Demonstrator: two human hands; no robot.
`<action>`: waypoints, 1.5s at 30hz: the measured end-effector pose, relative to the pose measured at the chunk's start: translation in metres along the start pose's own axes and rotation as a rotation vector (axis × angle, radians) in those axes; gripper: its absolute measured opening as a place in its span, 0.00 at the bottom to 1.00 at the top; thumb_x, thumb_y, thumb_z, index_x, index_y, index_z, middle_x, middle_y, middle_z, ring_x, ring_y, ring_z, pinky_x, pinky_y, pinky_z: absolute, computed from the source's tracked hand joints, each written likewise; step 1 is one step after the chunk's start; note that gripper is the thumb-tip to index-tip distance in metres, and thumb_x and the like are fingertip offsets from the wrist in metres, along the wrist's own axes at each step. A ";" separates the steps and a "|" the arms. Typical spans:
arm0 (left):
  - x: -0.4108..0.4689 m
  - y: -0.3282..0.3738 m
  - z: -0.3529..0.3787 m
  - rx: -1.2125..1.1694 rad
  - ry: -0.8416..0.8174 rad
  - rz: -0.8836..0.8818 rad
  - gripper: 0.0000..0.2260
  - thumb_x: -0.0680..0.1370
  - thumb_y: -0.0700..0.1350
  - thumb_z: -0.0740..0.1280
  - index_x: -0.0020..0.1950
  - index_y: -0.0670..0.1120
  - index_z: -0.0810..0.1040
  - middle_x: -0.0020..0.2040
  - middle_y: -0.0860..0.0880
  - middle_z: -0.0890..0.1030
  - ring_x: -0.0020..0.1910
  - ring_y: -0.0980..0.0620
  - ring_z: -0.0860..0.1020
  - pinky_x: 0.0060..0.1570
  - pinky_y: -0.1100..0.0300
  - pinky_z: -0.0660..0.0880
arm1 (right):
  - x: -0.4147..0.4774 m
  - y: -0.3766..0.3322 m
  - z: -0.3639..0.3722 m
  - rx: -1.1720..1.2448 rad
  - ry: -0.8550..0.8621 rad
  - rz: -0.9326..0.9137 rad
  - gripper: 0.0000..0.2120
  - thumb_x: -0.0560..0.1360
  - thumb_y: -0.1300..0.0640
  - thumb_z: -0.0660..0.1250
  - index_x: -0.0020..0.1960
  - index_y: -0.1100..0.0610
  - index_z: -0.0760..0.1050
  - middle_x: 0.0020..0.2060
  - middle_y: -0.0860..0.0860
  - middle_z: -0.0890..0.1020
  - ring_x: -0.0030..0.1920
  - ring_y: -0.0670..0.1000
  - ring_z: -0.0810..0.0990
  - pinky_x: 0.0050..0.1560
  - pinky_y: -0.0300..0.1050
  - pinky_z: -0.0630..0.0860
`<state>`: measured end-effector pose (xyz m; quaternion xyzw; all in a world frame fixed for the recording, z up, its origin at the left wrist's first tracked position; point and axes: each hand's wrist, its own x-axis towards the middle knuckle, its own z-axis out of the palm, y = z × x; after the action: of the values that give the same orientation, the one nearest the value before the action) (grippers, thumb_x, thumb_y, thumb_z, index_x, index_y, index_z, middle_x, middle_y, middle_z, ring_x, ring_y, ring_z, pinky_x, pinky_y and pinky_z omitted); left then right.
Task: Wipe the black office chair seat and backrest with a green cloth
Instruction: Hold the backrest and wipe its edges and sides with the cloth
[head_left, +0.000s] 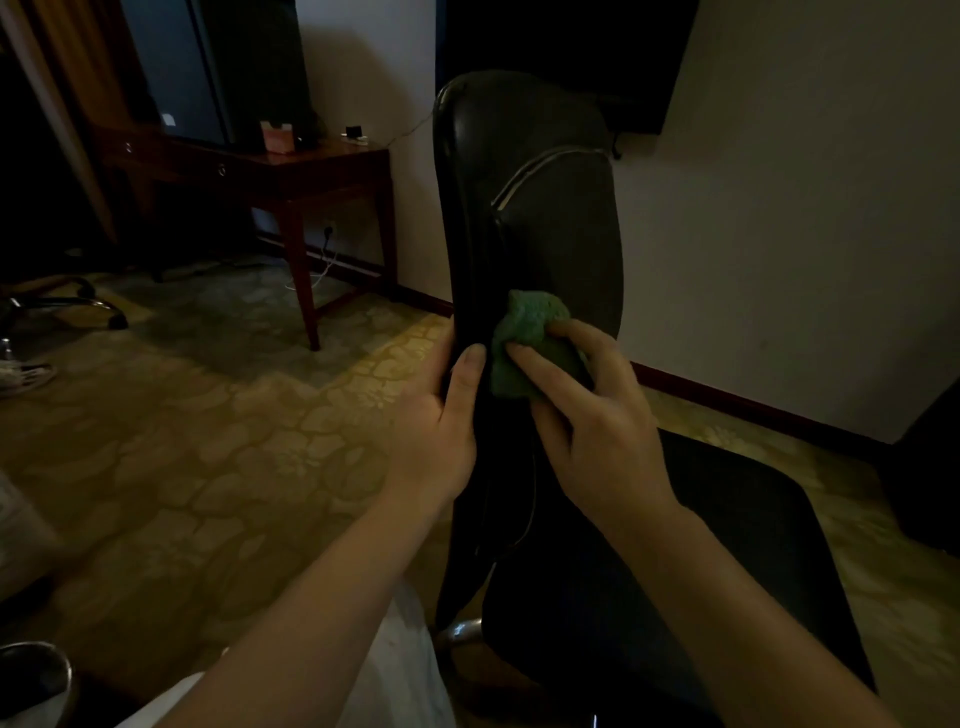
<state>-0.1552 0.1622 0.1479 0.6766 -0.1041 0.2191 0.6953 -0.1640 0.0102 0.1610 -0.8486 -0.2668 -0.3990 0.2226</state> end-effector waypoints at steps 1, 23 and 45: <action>0.000 0.000 0.000 0.002 -0.003 -0.003 0.19 0.84 0.53 0.58 0.73 0.49 0.72 0.63 0.54 0.80 0.63 0.54 0.78 0.64 0.46 0.75 | 0.005 -0.005 0.001 -0.014 -0.004 0.027 0.18 0.80 0.53 0.60 0.67 0.56 0.76 0.67 0.58 0.70 0.67 0.58 0.71 0.63 0.49 0.74; -0.001 0.009 -0.001 0.059 -0.016 -0.061 0.21 0.81 0.57 0.58 0.72 0.54 0.73 0.62 0.59 0.80 0.62 0.61 0.78 0.64 0.50 0.75 | -0.027 0.002 -0.003 0.019 -0.044 0.153 0.19 0.77 0.57 0.65 0.67 0.52 0.77 0.68 0.55 0.70 0.67 0.53 0.71 0.62 0.41 0.69; -0.007 -0.004 -0.004 0.021 -0.058 -0.073 0.22 0.80 0.56 0.58 0.73 0.53 0.71 0.64 0.60 0.80 0.63 0.61 0.77 0.63 0.61 0.74 | -0.013 0.010 -0.017 0.298 -0.061 0.175 0.16 0.77 0.53 0.64 0.65 0.47 0.76 0.68 0.46 0.67 0.69 0.45 0.69 0.66 0.35 0.70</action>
<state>-0.1602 0.1650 0.1410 0.6934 -0.0974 0.1750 0.6922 -0.1742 -0.0105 0.1588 -0.8378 -0.2546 -0.3083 0.3719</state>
